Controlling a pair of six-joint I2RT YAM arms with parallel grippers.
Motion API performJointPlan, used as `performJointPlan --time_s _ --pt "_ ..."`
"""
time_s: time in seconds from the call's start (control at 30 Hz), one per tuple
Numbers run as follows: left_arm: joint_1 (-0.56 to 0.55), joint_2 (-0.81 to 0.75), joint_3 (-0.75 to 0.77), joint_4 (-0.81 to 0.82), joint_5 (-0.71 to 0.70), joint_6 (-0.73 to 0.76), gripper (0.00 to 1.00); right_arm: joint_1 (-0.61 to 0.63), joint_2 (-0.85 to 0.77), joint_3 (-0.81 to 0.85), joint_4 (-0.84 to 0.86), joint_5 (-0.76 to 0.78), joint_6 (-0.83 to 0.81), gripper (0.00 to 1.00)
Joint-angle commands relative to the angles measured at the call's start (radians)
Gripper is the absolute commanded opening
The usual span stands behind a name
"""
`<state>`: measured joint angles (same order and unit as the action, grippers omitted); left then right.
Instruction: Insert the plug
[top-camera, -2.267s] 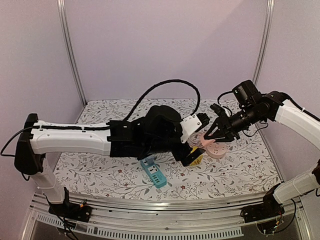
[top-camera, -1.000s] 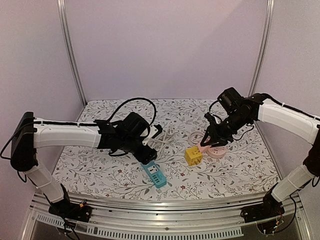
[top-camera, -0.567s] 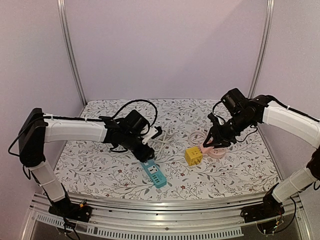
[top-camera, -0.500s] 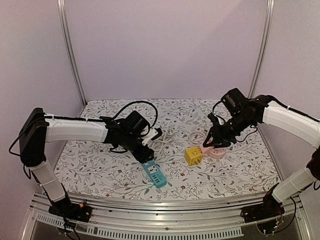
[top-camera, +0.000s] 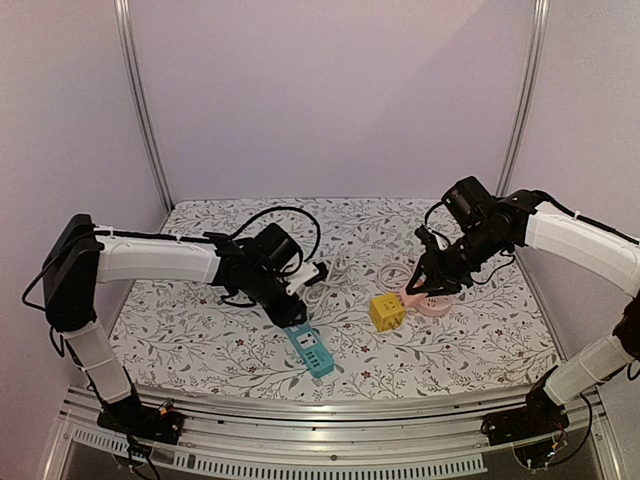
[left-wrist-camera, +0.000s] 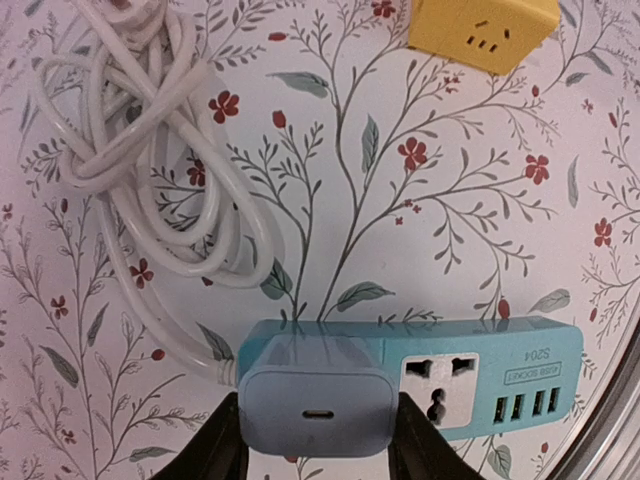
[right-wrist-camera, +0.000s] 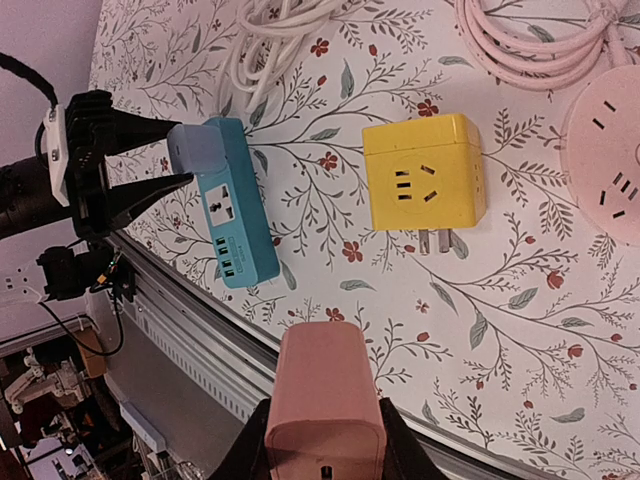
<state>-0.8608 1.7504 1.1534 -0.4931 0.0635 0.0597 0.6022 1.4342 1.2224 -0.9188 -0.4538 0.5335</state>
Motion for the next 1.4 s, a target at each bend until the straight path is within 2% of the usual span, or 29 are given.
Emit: performJointPlan --time_s 0.0,0.07,0.43,0.9,1.1,1.23,1.37 --pt "0.008 0.037 0.049 -0.001 0.043 0.029 0.40 0.005 0.010 0.002 -0.004 0.012 -0.022 0.00" --pt "0.007 0.043 0.068 -0.005 0.055 0.034 0.36 0.005 0.007 0.000 -0.010 0.016 -0.025 0.00" --pt "-0.075 0.109 0.172 0.016 0.100 -0.015 0.34 0.005 -0.080 -0.079 -0.067 0.094 -0.043 0.00" --pt "-0.195 0.259 0.375 0.006 0.113 -0.055 0.35 0.004 -0.176 -0.143 -0.101 0.118 -0.036 0.00" --pt "-0.195 0.210 0.381 -0.014 0.066 -0.054 0.37 0.005 -0.157 -0.125 -0.068 0.081 -0.037 0.00" --pt "-0.184 0.167 0.407 -0.102 0.010 -0.075 0.36 0.004 -0.135 -0.110 -0.051 0.072 -0.032 0.00" --pt "-0.154 0.095 0.355 -0.143 -0.037 -0.093 0.35 0.005 -0.114 -0.103 -0.039 0.070 -0.032 0.00"
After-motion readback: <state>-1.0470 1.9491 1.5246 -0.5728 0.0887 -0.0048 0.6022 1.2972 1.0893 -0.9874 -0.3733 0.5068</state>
